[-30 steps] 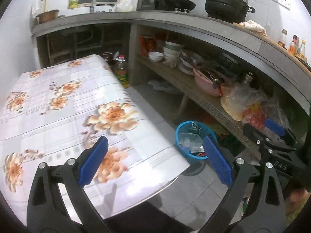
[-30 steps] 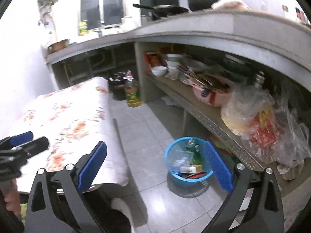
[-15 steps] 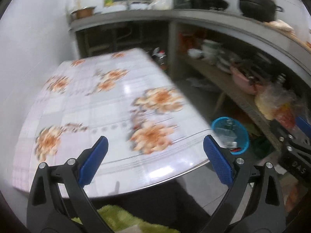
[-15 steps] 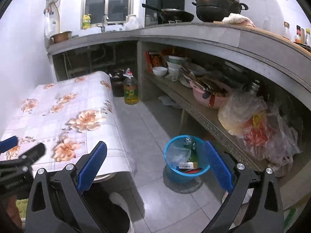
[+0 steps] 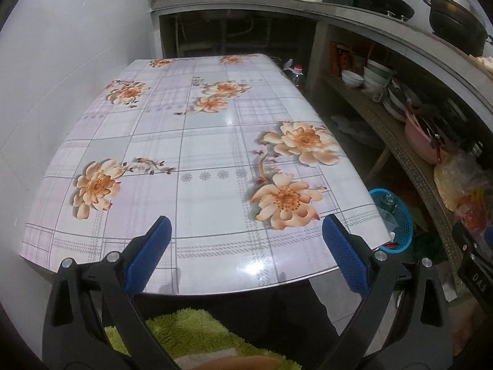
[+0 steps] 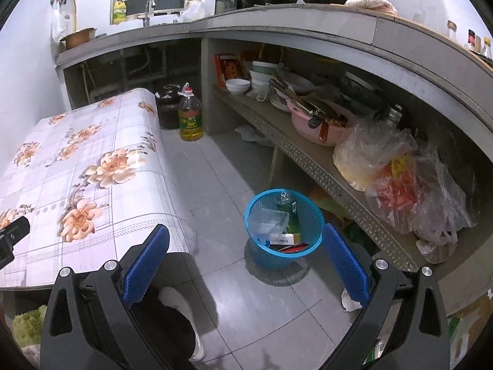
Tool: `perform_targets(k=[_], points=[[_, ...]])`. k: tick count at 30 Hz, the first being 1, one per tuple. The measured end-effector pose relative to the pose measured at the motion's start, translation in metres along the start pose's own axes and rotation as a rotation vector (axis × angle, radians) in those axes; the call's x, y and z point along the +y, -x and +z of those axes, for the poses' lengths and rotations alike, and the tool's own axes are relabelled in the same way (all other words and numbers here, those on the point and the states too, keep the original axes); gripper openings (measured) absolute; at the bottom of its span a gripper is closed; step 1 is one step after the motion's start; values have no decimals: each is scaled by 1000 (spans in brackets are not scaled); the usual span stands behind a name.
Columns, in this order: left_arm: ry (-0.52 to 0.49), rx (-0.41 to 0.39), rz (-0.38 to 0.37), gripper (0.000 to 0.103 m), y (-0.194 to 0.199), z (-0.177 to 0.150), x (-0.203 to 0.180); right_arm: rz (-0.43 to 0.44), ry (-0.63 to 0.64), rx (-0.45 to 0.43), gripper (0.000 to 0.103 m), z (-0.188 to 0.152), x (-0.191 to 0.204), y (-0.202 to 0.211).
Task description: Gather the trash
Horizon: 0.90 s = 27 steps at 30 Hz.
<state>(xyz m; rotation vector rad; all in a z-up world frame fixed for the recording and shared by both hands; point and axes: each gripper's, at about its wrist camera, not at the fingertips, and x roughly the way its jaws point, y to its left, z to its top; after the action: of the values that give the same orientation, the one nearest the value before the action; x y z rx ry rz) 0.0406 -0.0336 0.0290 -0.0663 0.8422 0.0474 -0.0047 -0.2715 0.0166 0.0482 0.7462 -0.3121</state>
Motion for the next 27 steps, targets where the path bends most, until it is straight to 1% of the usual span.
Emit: perform_targets(k=[14, 27], points=[[-40, 39, 5, 94, -7, -2, -13, 13, 0, 24, 96, -5, -1, -6], [-56, 48, 4, 94, -8, -3, -18, 14, 2, 28, 96, -5, -3, -8]])
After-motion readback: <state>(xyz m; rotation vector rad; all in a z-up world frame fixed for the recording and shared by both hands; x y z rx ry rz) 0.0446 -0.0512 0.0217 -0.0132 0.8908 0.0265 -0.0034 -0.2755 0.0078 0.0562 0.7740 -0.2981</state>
